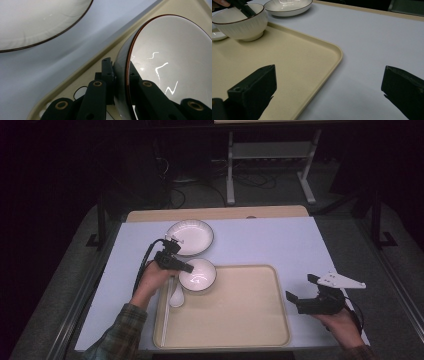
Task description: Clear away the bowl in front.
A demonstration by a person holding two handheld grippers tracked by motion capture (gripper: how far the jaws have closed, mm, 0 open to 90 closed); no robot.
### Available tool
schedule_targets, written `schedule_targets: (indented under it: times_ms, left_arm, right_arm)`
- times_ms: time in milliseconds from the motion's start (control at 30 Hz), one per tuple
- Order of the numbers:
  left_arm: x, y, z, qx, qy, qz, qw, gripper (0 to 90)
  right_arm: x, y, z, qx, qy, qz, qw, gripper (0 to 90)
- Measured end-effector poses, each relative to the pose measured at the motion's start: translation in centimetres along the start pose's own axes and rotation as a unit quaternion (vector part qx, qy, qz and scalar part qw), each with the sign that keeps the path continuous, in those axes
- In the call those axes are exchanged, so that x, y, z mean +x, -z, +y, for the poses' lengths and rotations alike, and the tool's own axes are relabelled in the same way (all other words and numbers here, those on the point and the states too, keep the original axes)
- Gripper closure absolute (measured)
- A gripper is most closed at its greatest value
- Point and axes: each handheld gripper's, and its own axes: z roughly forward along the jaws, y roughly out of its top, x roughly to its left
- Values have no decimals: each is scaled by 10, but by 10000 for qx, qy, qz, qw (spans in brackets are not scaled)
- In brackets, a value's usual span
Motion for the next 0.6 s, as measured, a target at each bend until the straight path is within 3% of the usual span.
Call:
schedule_targets:
  times_ms: [367, 500, 600]
  left_arm:
    - [1, -2, -1, -16, -34, -29, 10000, 811]
    - [1, -3, -3, -26, -85, -25, 10000, 682]
    - [0, 2, -2, -171, -135, -72, 9997, 615]
  right_arm:
    - [0, 1, -1, 14, 11, -19, 10000, 0]
    - [0, 1, -1, 15, 22, -13, 10000, 0]
    - [1, 1, -1, 23, 33, 1, 10000, 0]
